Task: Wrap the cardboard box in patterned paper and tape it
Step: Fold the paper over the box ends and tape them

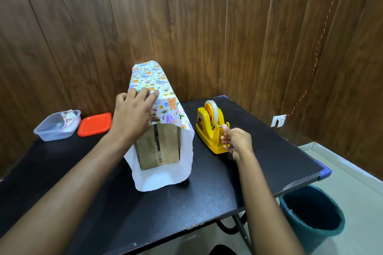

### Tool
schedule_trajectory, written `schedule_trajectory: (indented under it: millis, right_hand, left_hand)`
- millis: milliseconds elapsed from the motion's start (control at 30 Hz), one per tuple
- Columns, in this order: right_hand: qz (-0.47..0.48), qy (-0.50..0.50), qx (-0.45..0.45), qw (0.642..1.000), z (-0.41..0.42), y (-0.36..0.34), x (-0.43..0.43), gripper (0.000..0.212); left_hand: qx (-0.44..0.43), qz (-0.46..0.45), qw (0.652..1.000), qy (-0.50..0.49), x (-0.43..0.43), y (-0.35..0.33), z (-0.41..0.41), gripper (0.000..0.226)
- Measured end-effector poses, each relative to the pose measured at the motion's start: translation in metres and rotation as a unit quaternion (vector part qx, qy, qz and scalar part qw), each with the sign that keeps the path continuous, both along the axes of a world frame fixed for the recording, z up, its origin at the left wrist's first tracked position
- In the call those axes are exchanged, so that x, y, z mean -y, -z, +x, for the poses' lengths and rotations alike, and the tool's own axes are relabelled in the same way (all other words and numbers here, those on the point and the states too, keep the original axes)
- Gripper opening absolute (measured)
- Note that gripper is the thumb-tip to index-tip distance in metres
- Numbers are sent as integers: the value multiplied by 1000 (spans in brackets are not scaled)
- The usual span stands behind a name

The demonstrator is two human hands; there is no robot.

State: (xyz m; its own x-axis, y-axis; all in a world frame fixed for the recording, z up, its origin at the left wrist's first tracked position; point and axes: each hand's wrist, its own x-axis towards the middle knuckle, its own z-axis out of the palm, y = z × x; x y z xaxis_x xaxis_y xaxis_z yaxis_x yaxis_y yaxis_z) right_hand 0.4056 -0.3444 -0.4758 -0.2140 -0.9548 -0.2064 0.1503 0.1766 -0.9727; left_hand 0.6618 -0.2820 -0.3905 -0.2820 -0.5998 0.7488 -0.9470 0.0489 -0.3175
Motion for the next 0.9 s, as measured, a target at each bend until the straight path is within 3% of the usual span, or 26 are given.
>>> schedule_trajectory:
  millis: [267,533,700,900]
  right_hand:
    - [-72,61,73,993,13,15,-6,26]
    - [-139,114,-82,980,20,19,-5,25]
    - [-77,-2,43,996,5,11,-9,25]
    - [4,-16,197,980,5,2,-9,24]
  left_hand:
    - [1,-8,1000,2,2,1,1,75]
    - [0,-11,1000,5,0,1,0,76]
    - [4,-19,1000,6,1,1,2,76]
    - [1,-12,1000,3,1,1,2,75]
